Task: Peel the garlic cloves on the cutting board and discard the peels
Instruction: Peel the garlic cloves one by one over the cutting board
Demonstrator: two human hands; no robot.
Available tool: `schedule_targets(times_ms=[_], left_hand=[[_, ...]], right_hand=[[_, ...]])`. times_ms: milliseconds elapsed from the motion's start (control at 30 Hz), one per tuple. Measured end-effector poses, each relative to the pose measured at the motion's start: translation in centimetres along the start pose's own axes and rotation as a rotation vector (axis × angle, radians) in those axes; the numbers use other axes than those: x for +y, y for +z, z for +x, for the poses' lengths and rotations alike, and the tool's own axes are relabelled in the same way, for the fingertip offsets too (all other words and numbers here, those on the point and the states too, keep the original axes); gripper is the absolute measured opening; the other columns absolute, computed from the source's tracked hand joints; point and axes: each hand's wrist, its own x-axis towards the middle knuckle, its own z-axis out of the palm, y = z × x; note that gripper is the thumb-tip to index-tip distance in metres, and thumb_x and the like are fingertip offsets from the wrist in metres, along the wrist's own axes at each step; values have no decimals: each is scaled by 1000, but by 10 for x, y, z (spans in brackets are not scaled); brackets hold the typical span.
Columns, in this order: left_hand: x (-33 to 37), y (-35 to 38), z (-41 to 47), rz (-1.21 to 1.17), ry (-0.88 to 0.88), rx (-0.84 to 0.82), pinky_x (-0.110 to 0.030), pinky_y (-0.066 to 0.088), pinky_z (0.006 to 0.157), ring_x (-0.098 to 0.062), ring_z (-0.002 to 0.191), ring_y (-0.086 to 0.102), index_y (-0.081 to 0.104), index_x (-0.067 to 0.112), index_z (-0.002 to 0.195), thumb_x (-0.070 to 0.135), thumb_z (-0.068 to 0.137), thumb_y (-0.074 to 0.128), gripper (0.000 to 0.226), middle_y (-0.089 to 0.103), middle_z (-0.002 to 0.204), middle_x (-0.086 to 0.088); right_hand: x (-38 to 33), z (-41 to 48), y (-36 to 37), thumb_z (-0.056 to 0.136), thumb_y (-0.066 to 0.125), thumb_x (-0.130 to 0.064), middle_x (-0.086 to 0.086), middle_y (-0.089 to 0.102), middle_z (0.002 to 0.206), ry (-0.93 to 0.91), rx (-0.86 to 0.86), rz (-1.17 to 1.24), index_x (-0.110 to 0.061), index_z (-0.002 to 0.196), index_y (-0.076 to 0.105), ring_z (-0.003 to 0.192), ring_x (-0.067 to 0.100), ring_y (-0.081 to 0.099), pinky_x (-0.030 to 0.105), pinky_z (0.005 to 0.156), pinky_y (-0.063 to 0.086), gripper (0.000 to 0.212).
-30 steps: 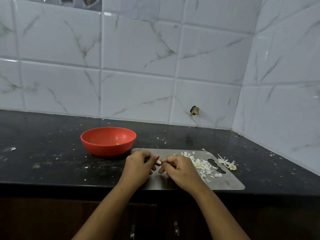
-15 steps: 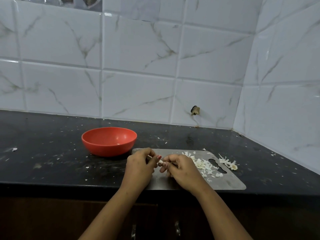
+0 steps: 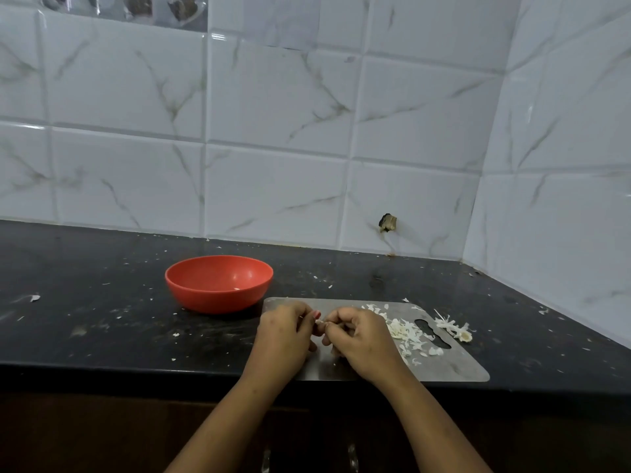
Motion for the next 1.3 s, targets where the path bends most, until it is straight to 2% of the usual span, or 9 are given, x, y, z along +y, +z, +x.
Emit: schedule_targets(times_ms=[100,233,467,567,700,833,1033,1200,1300], left_hand=[[4,-5,1,-151,-64,-69,-19,52,53,-6,56,65,68,7,87,10,97,52,19,71,80,-2],[5,-10,2,-314,-123,-154,-21,53,56,-10,59,65,67,5,90,11,92,61,10,73,81,-13],[0,-10,3,-330,-166,-10,-21,52,56,-13,57,65,68,6,83,9,93,58,15,73,74,-5],[1,-10,4,-352,-184,-3,-21,52,56,-12,57,64,70,5,82,7,90,63,11,73,74,-5],[2,-10,3,-380,-207,2,-20,52,55,-12,57,64,68,4,83,3,87,66,5,73,74,-8],[3,-11,2,-399,-211,4,-20,53,55,-13,57,63,67,2,83,1,84,68,2,73,75,-13],[0,-11,3,-389,-205,23,-21,51,53,-13,55,64,67,4,82,1,82,71,5,71,69,-13],[-1,-9,5,-390,-174,19,-19,49,51,-15,54,62,68,2,81,0,80,72,5,68,61,-8],[-1,-8,4,-327,-121,31,-19,50,52,-12,55,65,68,9,80,3,79,75,8,70,65,-4]], right_hand=[[2,2,-2,91,61,-12,-2,67,63,12,35,62,-18,76,67,52,5,59,21,55,48,17],[2,1,-3,93,60,-16,0,67,67,10,12,90,-16,79,67,55,6,59,20,56,47,16],[-1,3,-4,94,49,-4,2,69,71,67,-7,199,-11,77,65,60,11,60,21,55,45,24],[-1,3,-4,98,46,-9,4,68,69,110,67,318,-9,77,67,59,13,58,23,54,44,30],[5,3,-4,94,61,-23,2,66,62,77,173,229,-10,73,71,52,7,55,19,51,45,27],[8,3,-4,82,75,-14,-2,64,57,43,204,106,-14,74,72,50,6,57,20,53,47,8],[2,1,-4,90,63,-3,-6,73,82,20,81,216,-22,92,73,67,3,63,16,58,48,21],[2,2,-3,85,69,-3,-7,71,68,-13,11,176,-22,83,72,63,0,62,13,58,46,20],[5,2,-4,87,69,-7,-1,73,73,0,41,173,-21,86,73,62,4,62,15,57,47,14]])
